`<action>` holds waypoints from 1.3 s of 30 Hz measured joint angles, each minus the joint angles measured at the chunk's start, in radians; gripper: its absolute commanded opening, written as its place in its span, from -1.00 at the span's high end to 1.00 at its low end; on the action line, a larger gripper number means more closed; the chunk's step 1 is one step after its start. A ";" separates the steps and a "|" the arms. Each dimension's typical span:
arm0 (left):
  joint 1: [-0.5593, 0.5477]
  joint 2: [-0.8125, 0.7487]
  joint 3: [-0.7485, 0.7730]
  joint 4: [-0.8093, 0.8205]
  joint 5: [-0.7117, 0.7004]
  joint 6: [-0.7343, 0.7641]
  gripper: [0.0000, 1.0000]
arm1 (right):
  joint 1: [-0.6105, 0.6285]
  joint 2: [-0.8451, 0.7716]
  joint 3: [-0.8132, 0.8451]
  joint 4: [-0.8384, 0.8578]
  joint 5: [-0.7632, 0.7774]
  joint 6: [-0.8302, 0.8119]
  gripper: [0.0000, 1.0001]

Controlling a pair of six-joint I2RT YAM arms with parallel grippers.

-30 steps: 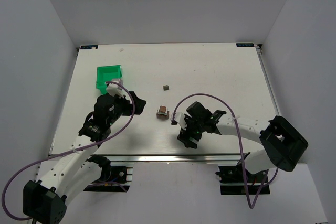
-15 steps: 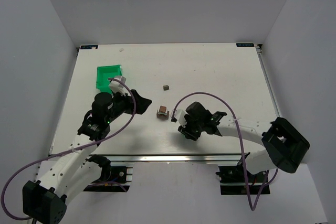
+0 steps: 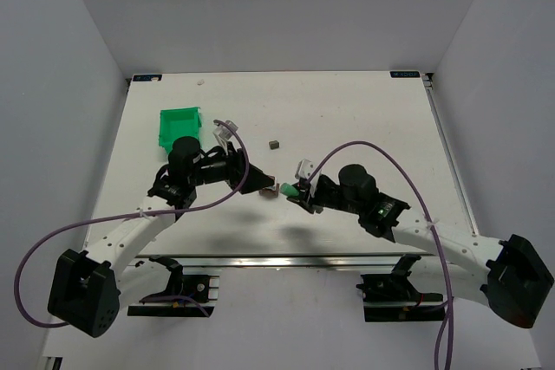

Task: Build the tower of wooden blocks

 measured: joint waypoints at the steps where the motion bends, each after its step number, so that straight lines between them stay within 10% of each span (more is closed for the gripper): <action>1: -0.002 0.011 0.000 0.006 0.016 -0.008 -0.96 | 0.000 0.013 0.003 0.012 -0.010 -0.001 0.97; 21: -0.053 0.049 0.058 -0.119 -0.079 0.064 -0.39 | 0.003 0.163 0.140 0.097 -0.111 -0.022 0.93; 34: -0.071 0.071 0.064 -0.113 -0.057 0.080 0.56 | 0.005 0.192 0.160 0.077 -0.071 -0.044 0.86; 37: -0.072 0.069 0.064 -0.115 -0.063 0.082 0.72 | 0.005 0.192 0.165 0.066 -0.063 -0.048 0.48; 39: -0.072 0.064 0.064 -0.121 -0.069 0.086 0.86 | 0.006 0.192 0.166 0.065 -0.058 -0.043 -0.77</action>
